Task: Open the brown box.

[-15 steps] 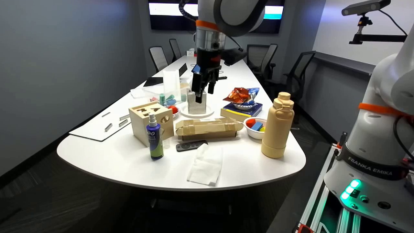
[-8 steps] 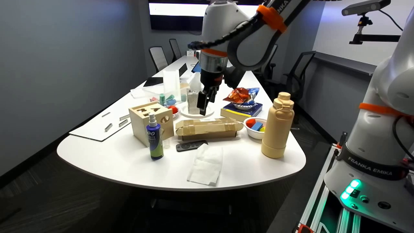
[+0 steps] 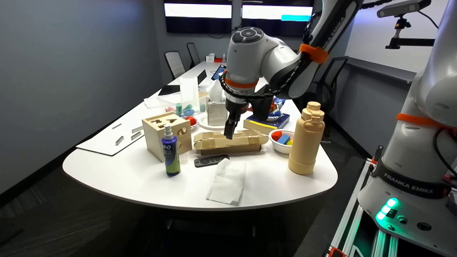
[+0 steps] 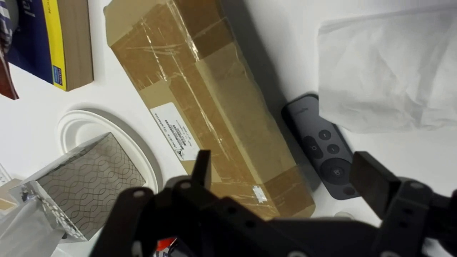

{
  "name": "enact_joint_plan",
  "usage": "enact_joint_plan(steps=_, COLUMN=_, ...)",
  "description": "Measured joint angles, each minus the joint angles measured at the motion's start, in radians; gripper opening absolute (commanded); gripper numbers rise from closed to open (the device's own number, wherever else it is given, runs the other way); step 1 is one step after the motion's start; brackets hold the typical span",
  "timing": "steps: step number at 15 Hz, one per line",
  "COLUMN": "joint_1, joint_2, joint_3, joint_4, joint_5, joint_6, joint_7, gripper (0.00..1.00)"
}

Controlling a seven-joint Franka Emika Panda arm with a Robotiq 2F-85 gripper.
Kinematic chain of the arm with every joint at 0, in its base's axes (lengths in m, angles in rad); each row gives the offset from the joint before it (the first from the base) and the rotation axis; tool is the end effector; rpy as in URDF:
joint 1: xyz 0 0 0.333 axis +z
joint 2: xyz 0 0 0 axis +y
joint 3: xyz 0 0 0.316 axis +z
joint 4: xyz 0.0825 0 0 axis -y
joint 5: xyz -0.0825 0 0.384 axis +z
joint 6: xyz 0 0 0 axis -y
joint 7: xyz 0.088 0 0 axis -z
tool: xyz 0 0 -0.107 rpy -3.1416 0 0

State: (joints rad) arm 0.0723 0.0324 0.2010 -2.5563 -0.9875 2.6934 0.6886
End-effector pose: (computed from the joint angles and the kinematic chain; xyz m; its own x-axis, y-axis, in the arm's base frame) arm 0.4265 0.1485 0.2582 0.8558 0.4782 0.1972 0.3745 -0.8358 0.4014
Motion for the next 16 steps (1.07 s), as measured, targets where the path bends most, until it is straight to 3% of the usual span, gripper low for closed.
enact_joint_plan(steps=6, joint_1=0.002, joint_2=0.163, joint_3=-0.001, joint_4=0.076, joint_5=-0.223, joint_6=-0.003, joint_7=0.185, gripper=1.0)
enact_joint_plan(steps=16, joint_1=0.01, joint_2=0.339, joint_3=-0.024, joint_4=0.218, joint_5=-0.352, joint_6=-0.039, joint_7=0.283, gripper=1.0)
